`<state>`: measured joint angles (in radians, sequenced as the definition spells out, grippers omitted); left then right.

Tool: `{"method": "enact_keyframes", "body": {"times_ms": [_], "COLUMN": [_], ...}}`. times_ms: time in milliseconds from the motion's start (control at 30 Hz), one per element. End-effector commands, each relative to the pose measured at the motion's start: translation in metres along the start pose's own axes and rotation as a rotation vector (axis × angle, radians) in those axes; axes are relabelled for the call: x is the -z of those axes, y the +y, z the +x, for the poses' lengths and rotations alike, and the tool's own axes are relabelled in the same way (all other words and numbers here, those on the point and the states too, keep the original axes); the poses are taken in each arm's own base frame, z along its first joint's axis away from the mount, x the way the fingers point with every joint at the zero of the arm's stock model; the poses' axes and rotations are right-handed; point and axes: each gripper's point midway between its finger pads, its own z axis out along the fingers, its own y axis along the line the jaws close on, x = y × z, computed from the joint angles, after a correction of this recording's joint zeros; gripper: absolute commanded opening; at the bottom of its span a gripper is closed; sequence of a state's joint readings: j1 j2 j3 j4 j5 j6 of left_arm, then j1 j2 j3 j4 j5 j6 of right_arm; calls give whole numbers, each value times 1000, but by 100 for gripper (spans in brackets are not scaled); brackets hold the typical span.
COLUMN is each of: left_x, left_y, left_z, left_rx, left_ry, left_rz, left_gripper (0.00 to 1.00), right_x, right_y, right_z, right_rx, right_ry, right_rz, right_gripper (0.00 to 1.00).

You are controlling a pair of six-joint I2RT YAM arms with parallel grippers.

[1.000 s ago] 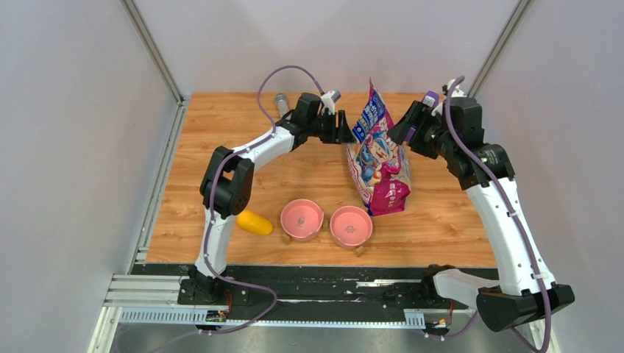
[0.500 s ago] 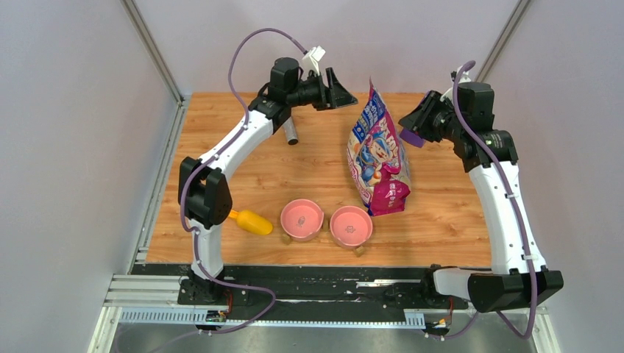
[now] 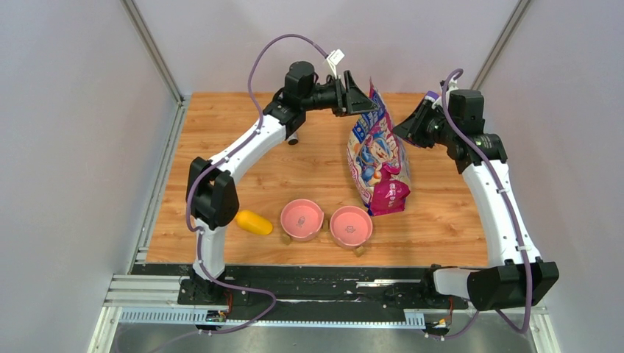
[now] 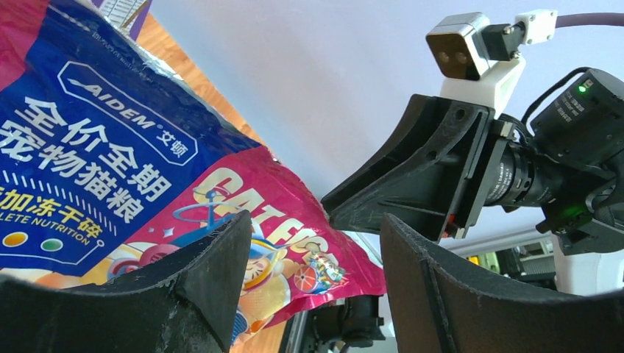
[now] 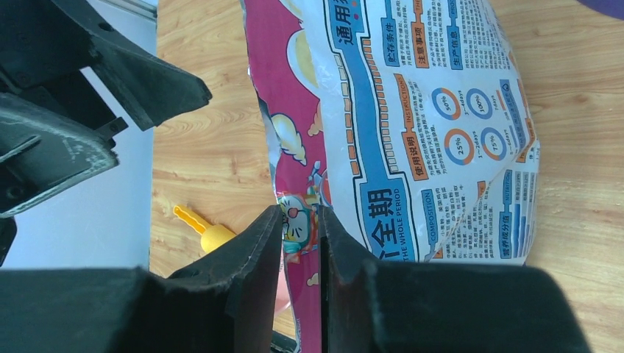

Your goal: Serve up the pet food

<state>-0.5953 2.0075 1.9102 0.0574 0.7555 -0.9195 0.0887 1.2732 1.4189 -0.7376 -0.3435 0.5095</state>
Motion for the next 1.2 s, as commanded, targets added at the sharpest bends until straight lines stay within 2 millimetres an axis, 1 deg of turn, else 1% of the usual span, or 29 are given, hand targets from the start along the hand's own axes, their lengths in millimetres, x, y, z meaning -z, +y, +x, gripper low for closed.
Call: {"method": "enact_keyframes", "body": {"times_ms": [0,167,267,400,467,500,533,600,733,767,833,1000,1167], "left_x": [-7,-13,-15,-18,-20,-20,-21,-24,-30,-31,-34,-42,-44], "left_y": [-15,-5,-4,-5,-5,-2,-2,3,17,18,20,17,14], "left_z": [-2,4,6,7,7,9,10,10,16,17,20,25,28], "left_rx": [-6,21,23,20,17,30,35,51,98,104,122,125,113], "left_ry": [7,17,22,22,19,25,27,20,25,25,34,40,48], "left_rz": [54,10,-1,-2,-2,-17,-22,-49,-97,-99,-97,-72,-59], "left_gripper": [72,70,70,68,67,67,66,63,55,52,51,51,58], "right_x": [0,-2,-1,2,2,1,1,0,0,0,0,0,-2], "right_y": [1,-8,-10,-9,-8,-8,-8,-10,-9,-9,-6,-4,-6], "right_z": [-5,2,1,0,-1,0,-1,0,2,2,4,6,9], "right_rx": [39,34,36,41,45,45,45,43,40,41,51,55,56], "right_ry": [-29,-20,-32,-43,-41,-40,-41,-38,-36,-34,-28,-26,-20], "right_rz": [-18,6,21,18,13,15,16,19,15,11,-10,-27,-32], "right_gripper": [22,22,21,12,11,11,10,9,3,2,0,0,0]}}
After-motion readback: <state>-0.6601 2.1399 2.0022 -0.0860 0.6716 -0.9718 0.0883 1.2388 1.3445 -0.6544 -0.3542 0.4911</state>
